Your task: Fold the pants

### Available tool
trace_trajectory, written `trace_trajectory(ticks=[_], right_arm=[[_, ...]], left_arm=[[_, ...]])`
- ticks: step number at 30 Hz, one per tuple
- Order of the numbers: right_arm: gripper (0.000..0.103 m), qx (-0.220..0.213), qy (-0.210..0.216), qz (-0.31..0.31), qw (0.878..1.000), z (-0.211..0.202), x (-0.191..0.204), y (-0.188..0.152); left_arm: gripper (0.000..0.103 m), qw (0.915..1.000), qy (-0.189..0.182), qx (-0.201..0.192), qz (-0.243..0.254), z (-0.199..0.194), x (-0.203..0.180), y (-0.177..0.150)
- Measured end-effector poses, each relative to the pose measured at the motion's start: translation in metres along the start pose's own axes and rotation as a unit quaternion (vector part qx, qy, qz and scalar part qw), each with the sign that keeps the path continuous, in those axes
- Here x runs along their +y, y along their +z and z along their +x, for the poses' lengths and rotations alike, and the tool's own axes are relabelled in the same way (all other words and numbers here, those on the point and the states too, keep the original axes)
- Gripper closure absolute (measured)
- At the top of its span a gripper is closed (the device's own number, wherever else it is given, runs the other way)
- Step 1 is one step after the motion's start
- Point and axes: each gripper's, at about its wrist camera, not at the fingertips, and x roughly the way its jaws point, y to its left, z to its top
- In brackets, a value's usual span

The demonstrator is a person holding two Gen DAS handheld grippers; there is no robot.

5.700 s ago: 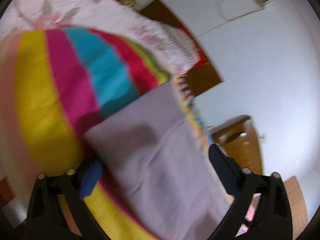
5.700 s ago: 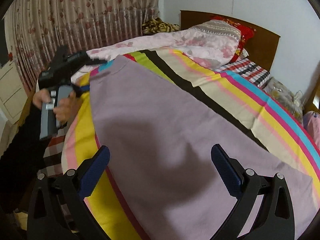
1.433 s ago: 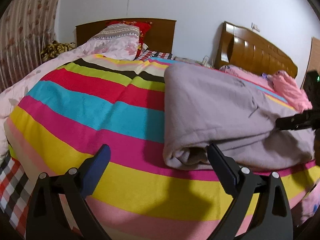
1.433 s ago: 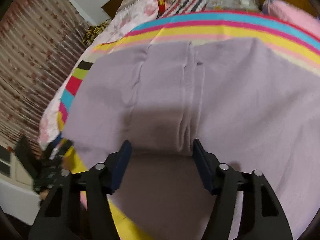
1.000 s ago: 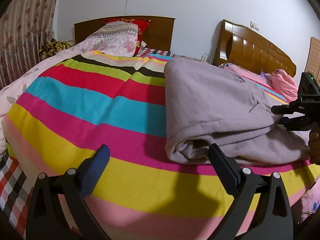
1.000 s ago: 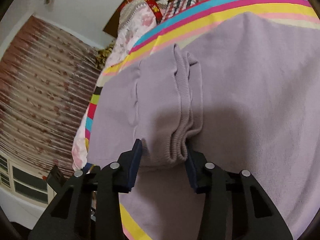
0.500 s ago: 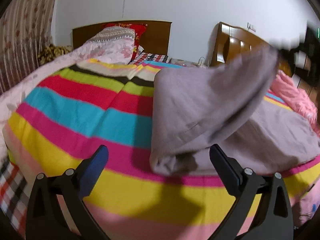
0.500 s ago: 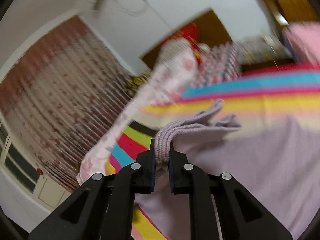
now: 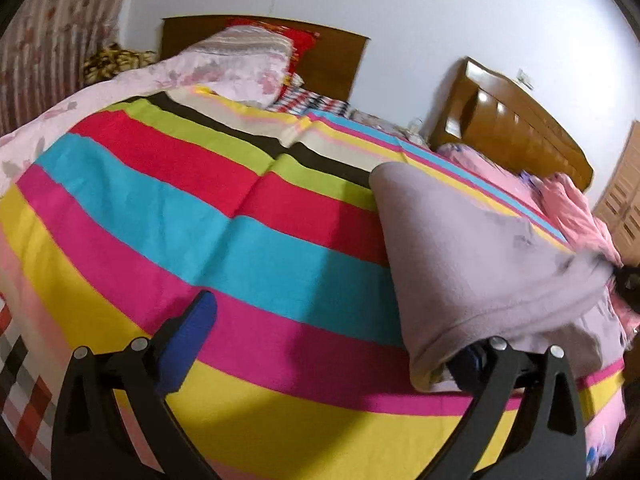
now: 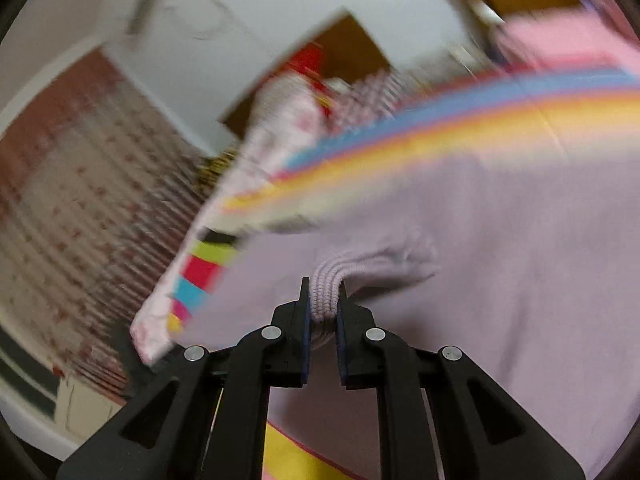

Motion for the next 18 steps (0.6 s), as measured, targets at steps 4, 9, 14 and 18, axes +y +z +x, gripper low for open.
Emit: trace_trajectory(ticks=[4, 9, 14, 18], right_arm=[[0.091, 0.006, -0.007, 0.012, 1.0, 0.013, -0.014, -0.025], [0.091, 0.002, 0.001, 0.0, 1.0, 0.008, -0.009, -0.018], [0.091, 0.008, -0.006, -0.003, 1.0, 0.008, -0.013, -0.024], [0.091, 0.014, -0.004, 0.011, 1.0, 0.011, -0.02, -0.031]], left_arm=[[0.001, 0.9999, 0.007, 0.014, 0.006, 0.004, 0.0, -0.001], [0.001, 0.9991, 0.034, 0.017, 0.02, 0.007, -0.007, -0.003], [0.001, 0.9979, 0.052, 0.025, 0.031, 0.009, -0.01, -0.003], [0.001, 0.997, 0.057, 0.032, 0.041, 0.01, -0.012, -0.003]])
